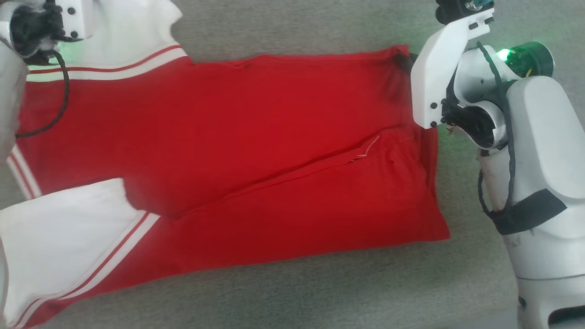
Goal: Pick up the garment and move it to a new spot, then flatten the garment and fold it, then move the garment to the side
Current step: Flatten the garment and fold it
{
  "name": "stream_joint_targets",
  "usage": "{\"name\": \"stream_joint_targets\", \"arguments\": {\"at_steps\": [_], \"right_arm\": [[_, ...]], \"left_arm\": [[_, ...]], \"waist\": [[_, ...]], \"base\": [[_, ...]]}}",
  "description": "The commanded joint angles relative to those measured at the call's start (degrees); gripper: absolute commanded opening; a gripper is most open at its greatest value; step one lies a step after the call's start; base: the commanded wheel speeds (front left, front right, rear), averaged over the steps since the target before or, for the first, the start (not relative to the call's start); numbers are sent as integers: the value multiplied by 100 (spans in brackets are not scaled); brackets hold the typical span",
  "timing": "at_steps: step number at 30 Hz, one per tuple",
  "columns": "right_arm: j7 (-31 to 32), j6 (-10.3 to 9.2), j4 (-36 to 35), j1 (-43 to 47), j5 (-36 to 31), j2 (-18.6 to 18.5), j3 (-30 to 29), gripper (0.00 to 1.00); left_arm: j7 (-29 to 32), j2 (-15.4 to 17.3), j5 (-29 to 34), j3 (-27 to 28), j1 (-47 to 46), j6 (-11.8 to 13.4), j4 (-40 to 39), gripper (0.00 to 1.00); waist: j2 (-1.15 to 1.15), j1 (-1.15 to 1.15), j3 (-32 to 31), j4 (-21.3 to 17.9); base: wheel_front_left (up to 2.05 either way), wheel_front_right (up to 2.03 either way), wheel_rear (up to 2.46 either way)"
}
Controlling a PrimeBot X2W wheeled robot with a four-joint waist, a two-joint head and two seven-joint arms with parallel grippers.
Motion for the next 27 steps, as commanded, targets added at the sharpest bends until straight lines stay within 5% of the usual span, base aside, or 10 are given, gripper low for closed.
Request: {"name": "stream_joint_targets", "arguments": {"at_steps": [1, 16, 22, 27], "right_arm": [[-52, 1, 24, 128, -32, -57, 9, 0], [-291, 1, -810, 939, 65, -753, -329, 0], [-157, 1, -1264, 1482, 123, -938, -604, 0], [36, 1, -1641, 1980, 162, -1007, -879, 0]], "left_arm": [[-15, 13, 37, -47, 29, -35, 77, 0], [161, -67, -76, -254, 364, -153, -630, 0], [395, 215, -143, -326, 962, 103, -1684, 0], [717, 639, -260, -328, 1771, 568, -3006, 0]], "waist": [[0, 0, -136, 156], [0, 0, -1062, 1063], [0, 0, -1411, 1372], [0, 0, -1615, 1546]], "base": [[0, 0, 0], [0, 0, 0], [0, 0, 0], [0, 0, 0]]}}
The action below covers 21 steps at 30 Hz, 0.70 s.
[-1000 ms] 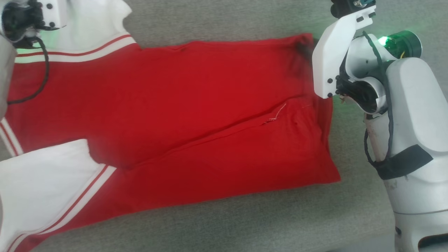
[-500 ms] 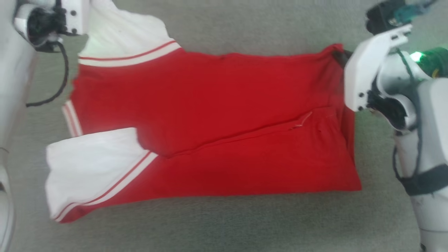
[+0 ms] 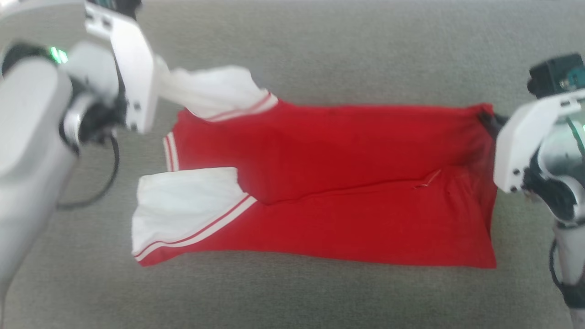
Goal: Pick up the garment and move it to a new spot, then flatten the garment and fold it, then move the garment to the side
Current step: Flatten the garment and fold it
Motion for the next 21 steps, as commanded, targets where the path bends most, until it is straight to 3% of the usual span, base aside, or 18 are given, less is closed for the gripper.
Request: {"name": "stream_joint_targets", "arguments": {"at_steps": [1, 9, 12, 16, 21], "right_arm": [[51, 1, -95, 166, 34, -18, -72, 0], [462, 1, -422, 966, 109, -26, -442, 0], [578, 1, -390, 1190, 190, -38, -423, 0], [603, 1, -163, 1384, 342, 21, -326, 0], [590, 1, 59, 1427, 413, 52, -156, 0]], "left_arm": [[69, 130, -26, 18, 258, 151, -332, 0], [395, 938, -371, 125, 1807, 1152, -2427, 0], [368, 1100, -491, 138, 2275, 1373, -2815, 0], [259, 1105, -700, 72, 2845, 1497, -2833, 0], [123, 1001, -771, 29, 3096, 1448, -2494, 0]], "waist": [[0, 0, -127, 129], [0, 0, -231, 250], [0, 0, -235, 262], [0, 0, -268, 256], [0, 0, -341, 218]], "base": [[0, 0, 0], [0, 0, 0], [0, 0, 0], [0, 0, 0], [0, 0, 0]]}}
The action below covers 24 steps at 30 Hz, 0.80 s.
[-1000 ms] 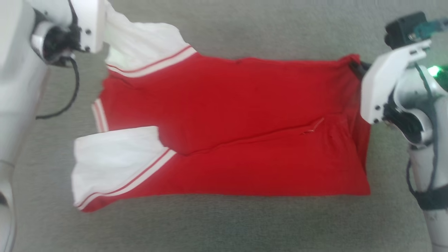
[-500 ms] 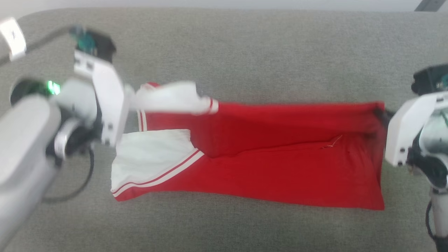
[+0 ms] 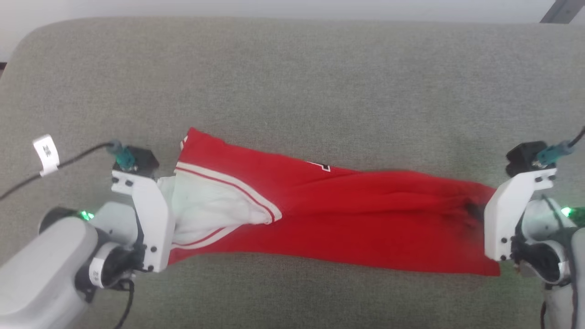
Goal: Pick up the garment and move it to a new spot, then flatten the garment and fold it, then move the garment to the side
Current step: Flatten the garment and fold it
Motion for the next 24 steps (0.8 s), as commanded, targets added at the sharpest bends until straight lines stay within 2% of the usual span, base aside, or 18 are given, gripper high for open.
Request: {"name": "stream_joint_targets", "arguments": {"at_steps": [1, 2, 3, 4, 5, 6, 16, 24], "right_arm": [[-26, 2, 21, 43, 24, 2, 6, 0], [-25, 2, 57, 38, 31, 9, 40, 0], [-41, 3, 73, 34, 41, 7, 84, 26], [-66, 3, 69, 21, 47, 2, 108, 67], [-88, 3, 71, 4, 69, 2, 113, 100], [-118, 3, 63, -6, 88, -9, 111, 100], [-174, 3, -244, 187, 291, 38, -6, 100], [115, 3, -107, 401, 279, -14, -394, 100]], "left_arm": [[-56, -42, -27, 16, 58, -14, 35, 0], [-120, -79, -58, 22, 100, -65, 119, 0], [-185, -96, -58, 19, 143, -94, 197, 22], [-264, -98, -14, 9, 163, -125, 268, 47], [-362, -119, 22, 11, 173, -167, 300, 84], [-464, -161, 19, 36, 186, -189, 343, 100], [-1356, -165, -5, 300, 559, -276, 346, 100], [-3103, -211, 281, 728, 1051, -399, 317, 100]], "waist": [[0, 0, -22, -14], [0, 0, -50, -24], [0, 0, -80, -29], [0, 0, -109, -34], [0, 0, -135, -38], [0, 0, -168, -33], [0, 0, -590, -17], [0, 0, -750, 7]], "base": [[0, 0, 0], [0, 0, 0], [0, 0, 0], [0, 0, 0], [0, 0, 0], [0, 0, 0], [0, 0, 0], [0, 0, 0]]}}
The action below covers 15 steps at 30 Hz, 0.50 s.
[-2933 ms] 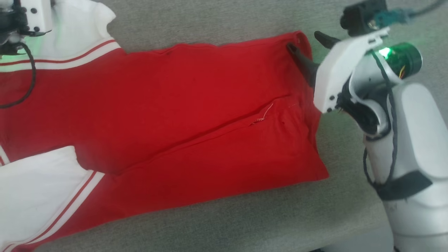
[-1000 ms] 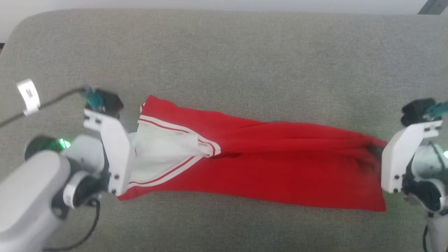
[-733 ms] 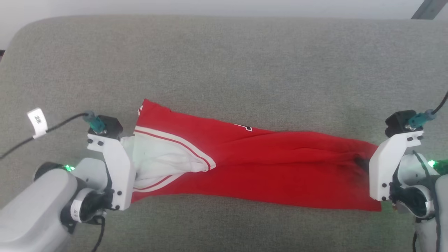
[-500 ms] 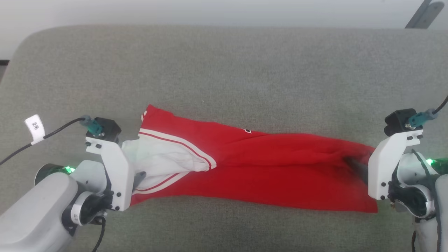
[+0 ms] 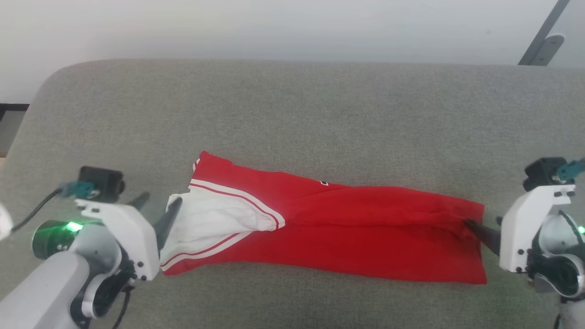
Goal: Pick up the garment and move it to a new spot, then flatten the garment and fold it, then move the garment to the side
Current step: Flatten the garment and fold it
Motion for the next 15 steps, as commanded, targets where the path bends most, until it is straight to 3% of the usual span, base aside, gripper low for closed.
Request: {"name": "stream_joint_targets", "arguments": {"at_steps": [1, 8, 15], "right_arm": [[65, 3, 58, 59, -6, -2, -79, 100], [256, 3, 500, -48, 64, -40, -259, 100], [119, 3, 1150, -231, 277, -14, -119, 100]], "left_arm": [[-404, -42, 65, 134, 159, -6, 57, 100], [-2119, -207, 243, 568, 561, -234, 451, 100], [-3081, -376, 387, 897, 792, -420, 881, 100]], "waist": [[0, 0, -9, 15], [0, 0, 32, 106], [0, 0, 85, 246]], "base": [[0, 0, 0], [0, 0, 0], [0, 0, 0]]}}
